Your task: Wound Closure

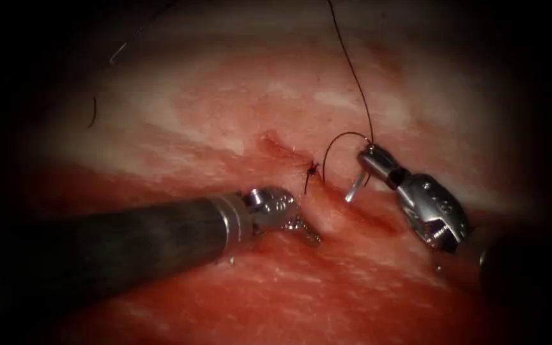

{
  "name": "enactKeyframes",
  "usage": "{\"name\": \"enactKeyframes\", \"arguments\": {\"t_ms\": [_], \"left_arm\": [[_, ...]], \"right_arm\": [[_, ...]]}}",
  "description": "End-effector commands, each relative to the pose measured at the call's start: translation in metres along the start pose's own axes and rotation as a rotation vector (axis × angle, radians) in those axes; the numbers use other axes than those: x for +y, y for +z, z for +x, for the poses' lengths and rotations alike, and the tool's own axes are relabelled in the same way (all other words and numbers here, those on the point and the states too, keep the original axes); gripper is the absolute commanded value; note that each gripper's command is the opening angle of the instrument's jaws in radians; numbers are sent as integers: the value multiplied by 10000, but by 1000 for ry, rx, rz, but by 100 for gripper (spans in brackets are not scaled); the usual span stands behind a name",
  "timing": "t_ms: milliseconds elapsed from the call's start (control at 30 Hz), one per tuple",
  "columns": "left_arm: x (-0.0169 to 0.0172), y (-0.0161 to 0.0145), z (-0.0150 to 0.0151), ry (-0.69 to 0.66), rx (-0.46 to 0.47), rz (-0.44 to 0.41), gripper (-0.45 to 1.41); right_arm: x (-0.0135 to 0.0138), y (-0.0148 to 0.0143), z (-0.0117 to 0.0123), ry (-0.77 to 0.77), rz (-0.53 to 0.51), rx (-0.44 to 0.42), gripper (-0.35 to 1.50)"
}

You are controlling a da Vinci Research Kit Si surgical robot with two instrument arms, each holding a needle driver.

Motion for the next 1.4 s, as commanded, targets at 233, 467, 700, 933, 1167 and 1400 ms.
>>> {"name": "enactKeyframes", "arguments": {"t_ms": [233, 467, 700, 933, 1167, 1400], "left_arm": [[-5, 9, -3, 0, 0, -1, -30], [-8, 8, -6, 3, -1, -1, -30], [-8, 8, -7, 3, -2, -1, -30], [-7, 8, -8, 3, -2, 0, -30], [-7, 8, -9, 4, -2, -1, -30], [-7, 7, -9, 4, -2, -1, -30]], "right_arm": [[-2, 8, -4, 27, 22, 2, -35], [0, 6, 1, 36, 31, -2, -35], [2, 6, 7, 58, 35, -1, -35], [2, 7, 8, 171, 41, -7, -35], [-2, 9, 3, 315, 81, -26, -35], [-3, 11, -1, 336, 89, -29, -35]]}}
